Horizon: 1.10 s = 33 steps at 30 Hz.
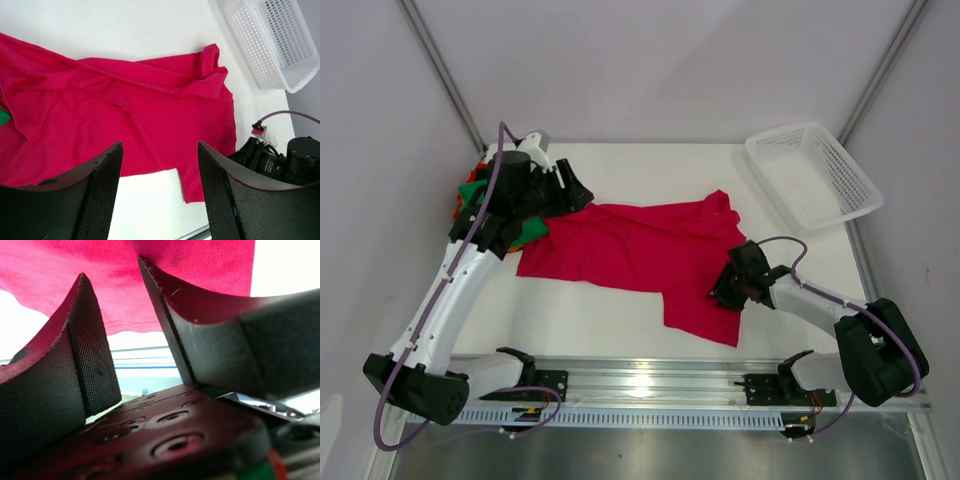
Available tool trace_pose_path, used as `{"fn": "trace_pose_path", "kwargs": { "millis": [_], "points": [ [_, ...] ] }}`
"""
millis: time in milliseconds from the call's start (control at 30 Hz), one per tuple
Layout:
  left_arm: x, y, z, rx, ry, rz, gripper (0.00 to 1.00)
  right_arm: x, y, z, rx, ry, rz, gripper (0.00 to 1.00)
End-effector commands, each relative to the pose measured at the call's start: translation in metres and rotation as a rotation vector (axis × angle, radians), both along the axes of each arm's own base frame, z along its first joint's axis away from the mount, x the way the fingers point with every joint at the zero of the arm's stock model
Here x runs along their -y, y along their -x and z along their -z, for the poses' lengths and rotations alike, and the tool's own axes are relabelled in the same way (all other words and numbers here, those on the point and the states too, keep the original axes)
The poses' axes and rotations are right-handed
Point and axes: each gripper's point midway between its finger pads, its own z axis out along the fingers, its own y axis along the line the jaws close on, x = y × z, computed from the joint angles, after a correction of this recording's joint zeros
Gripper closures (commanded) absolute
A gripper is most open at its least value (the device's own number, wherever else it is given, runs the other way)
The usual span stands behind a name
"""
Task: Fold and stack the t-shirts
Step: Flatten out the tshirt
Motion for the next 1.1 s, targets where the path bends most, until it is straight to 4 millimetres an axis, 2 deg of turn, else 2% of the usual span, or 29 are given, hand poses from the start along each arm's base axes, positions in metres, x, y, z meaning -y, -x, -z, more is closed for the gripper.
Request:
{"fn": "trace_pose_path", "kwargs": {
  "millis": [0,167,233,267,333,433,533,567,700,767,867,900,967,1000,1067],
  "points": [
    [-0.003,0.005,-0.036,0.083,0.027,-0.006,0.36,0.022,0.025,0.017,-0.112,0.109,0.019,0.58],
    [-0.008,0.01,-0.047,0.108,0.008,-0.012,0.34,0.039,0.052,0.024,-0.174,0.152,0.044,0.59],
    [-0.011,0.01,-0.053,0.126,-0.004,-0.02,0.33,0.041,0.057,0.014,-0.155,0.131,0.063,0.59],
    [-0.012,0.011,-0.053,0.125,-0.008,-0.021,0.33,0.046,0.066,0.012,-0.185,0.137,0.086,0.59],
    [-0.013,0.01,-0.06,0.138,-0.016,-0.021,0.33,0.043,0.064,-0.007,-0.139,0.085,0.128,0.59],
    [-0.013,0.009,-0.065,0.147,-0.014,-0.022,0.32,0.045,0.072,-0.031,-0.114,0.039,0.173,0.59],
    [-0.011,0.008,-0.072,0.163,-0.006,-0.013,0.32,0.06,0.083,-0.054,-0.085,0.053,0.223,0.59],
    [-0.01,0.008,-0.074,0.166,-0.001,-0.01,0.32,0.069,0.093,-0.058,-0.103,0.086,0.238,0.59],
    [-0.007,0.007,-0.08,0.18,0.014,0.005,0.32,0.071,0.072,-0.111,0.118,0.01,0.255,0.59],
    [-0.004,0.005,-0.079,0.177,0.023,0.013,0.31,0.058,0.051,-0.135,0.263,-0.078,0.218,0.59],
    [0.001,0.004,-0.075,0.158,0.038,0.031,0.31,0.048,0.037,-0.134,0.306,-0.095,0.185,0.58],
    [0.004,0.004,-0.075,0.155,0.046,0.039,0.31,0.046,0.033,-0.122,0.265,-0.062,0.172,0.58],
    [0.004,0.004,-0.075,0.156,0.048,0.044,0.32,0.035,0.023,-0.115,0.249,-0.055,0.125,0.58],
    [0.004,0.004,-0.074,0.156,0.045,0.045,0.31,0.029,0.018,-0.099,0.207,-0.013,0.066,0.58],
    [0.004,0.005,-0.074,0.156,0.042,0.049,0.31,0.015,0.003,-0.1,0.216,-0.001,-0.016,0.58]
  ]
}}
